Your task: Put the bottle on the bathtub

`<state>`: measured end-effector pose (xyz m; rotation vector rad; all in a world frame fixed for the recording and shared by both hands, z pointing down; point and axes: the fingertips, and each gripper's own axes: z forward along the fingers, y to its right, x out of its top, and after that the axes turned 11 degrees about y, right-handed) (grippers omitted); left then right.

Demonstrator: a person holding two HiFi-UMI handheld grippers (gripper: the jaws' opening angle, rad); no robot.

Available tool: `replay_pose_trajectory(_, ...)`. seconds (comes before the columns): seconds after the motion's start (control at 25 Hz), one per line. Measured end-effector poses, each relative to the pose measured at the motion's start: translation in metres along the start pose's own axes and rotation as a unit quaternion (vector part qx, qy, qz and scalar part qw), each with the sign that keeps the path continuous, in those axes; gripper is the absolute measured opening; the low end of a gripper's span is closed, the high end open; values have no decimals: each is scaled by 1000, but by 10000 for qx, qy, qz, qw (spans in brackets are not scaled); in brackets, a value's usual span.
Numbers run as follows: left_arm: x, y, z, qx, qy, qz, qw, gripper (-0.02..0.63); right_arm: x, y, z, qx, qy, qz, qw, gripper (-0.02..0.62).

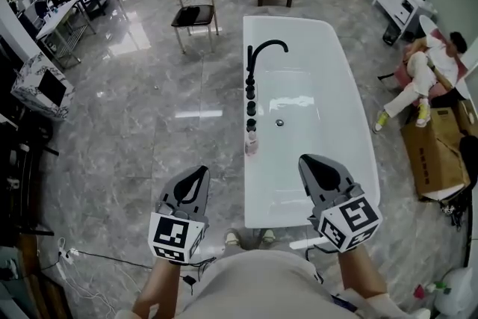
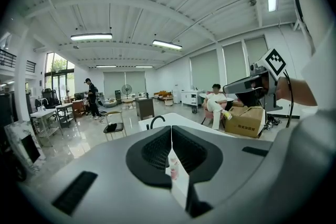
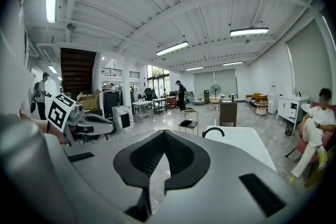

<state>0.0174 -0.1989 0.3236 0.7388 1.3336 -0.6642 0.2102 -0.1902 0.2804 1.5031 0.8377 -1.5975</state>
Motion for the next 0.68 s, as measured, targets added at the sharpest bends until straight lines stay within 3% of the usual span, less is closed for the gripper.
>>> replay_pose_trajectory(0.68,9,13,-7,-67,-9,-22,10000,21,-8,-10,-11,16,-117,34,9999,28)
